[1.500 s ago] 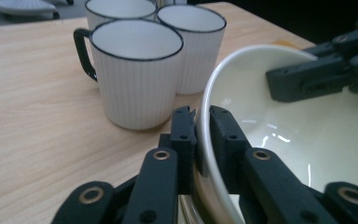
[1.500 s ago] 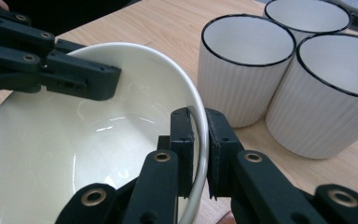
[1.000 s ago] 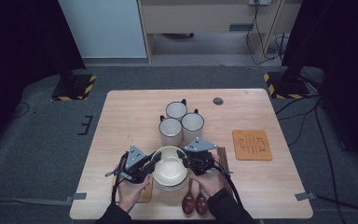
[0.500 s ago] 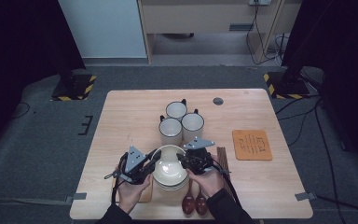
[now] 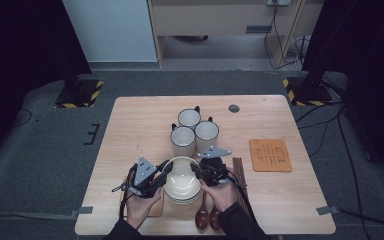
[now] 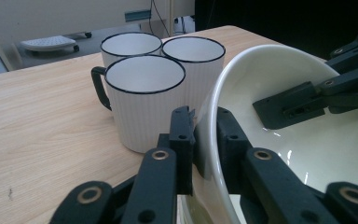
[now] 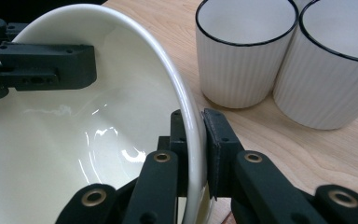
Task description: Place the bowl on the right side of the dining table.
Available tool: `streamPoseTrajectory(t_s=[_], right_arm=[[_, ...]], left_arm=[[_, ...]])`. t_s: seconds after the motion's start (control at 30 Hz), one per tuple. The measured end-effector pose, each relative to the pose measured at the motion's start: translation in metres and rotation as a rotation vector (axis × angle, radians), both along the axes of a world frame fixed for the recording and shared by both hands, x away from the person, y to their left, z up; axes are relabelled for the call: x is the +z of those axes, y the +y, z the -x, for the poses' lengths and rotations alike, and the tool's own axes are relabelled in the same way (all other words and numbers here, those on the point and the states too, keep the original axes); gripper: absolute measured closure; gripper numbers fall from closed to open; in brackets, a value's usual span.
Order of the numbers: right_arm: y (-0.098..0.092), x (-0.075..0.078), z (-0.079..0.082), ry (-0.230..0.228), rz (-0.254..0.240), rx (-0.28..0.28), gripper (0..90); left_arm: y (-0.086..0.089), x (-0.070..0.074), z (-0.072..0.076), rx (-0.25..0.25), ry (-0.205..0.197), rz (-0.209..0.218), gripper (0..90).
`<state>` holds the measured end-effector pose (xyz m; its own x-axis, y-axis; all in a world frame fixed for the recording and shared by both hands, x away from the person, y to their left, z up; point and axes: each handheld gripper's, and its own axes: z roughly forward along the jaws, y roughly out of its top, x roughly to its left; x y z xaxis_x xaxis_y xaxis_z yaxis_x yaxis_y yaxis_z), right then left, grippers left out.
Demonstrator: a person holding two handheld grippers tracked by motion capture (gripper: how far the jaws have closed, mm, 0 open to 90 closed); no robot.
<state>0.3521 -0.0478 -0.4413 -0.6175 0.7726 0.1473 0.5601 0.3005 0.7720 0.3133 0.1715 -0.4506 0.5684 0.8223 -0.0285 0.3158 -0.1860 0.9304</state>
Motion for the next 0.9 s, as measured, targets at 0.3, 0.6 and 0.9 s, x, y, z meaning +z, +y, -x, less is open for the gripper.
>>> streamPoseTrajectory(t_s=[0.3, 0.6, 0.9], right_arm=[[-0.001, -0.001, -0.004, 0.011, 0.003, -0.023, 82.9], [-0.002, -0.003, -0.005, 0.017, -0.003, -0.028, 82.8], [-0.001, -0.004, -0.004, 0.020, -0.003, -0.026, 82.8]], left_arm=[[0.003, 0.004, 0.002, 0.014, -0.003, 0.040, 58.1], [0.015, 0.010, 0.001, 0.052, -0.019, 0.119, 38.4], [0.030, 0.021, 0.002, 0.097, -0.046, 0.182, 29.3]])
